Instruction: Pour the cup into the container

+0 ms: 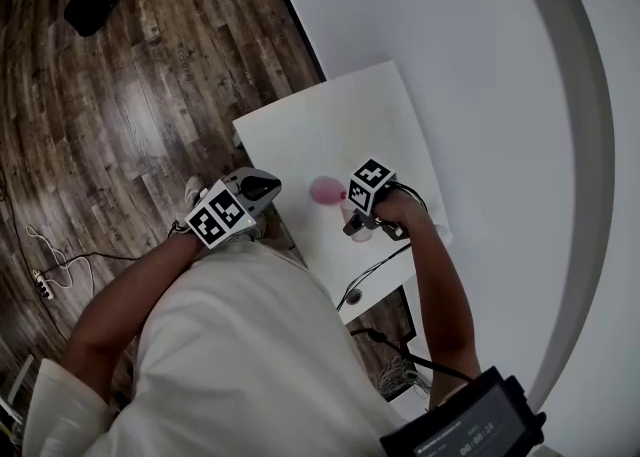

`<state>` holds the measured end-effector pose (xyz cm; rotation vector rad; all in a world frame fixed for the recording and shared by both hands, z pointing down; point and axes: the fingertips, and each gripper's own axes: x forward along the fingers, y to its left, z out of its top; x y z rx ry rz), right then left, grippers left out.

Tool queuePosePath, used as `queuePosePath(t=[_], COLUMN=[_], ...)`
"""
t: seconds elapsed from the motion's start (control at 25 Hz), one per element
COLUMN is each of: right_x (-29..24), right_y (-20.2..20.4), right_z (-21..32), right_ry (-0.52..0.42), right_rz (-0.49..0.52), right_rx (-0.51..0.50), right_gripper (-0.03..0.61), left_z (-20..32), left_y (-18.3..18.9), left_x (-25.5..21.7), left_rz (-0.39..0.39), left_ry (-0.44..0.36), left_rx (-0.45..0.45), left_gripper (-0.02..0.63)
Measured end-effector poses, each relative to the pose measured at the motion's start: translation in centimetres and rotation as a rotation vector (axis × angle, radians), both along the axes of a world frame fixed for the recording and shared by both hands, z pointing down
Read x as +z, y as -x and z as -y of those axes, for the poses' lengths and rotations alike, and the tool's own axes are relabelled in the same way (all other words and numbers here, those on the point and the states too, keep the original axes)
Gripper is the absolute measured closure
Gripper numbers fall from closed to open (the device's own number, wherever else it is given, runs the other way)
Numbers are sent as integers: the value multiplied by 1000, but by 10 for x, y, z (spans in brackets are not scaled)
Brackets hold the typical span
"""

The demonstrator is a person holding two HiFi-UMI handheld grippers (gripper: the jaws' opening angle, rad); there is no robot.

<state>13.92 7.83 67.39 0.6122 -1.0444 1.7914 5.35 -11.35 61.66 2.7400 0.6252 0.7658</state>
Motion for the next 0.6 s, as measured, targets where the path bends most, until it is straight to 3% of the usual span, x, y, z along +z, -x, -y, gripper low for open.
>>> queuePosePath(t=[0.6], right_x=[1], right_y=[-1], right_z=[-5], right_ry=[28], right_rz=[18], right_rx=[-4], right_gripper=[213], left_z=[1], left_y=[-1], left_x=[2], left_rz=[3], left_ry=[3], left_rx=[-4], left_gripper=[603])
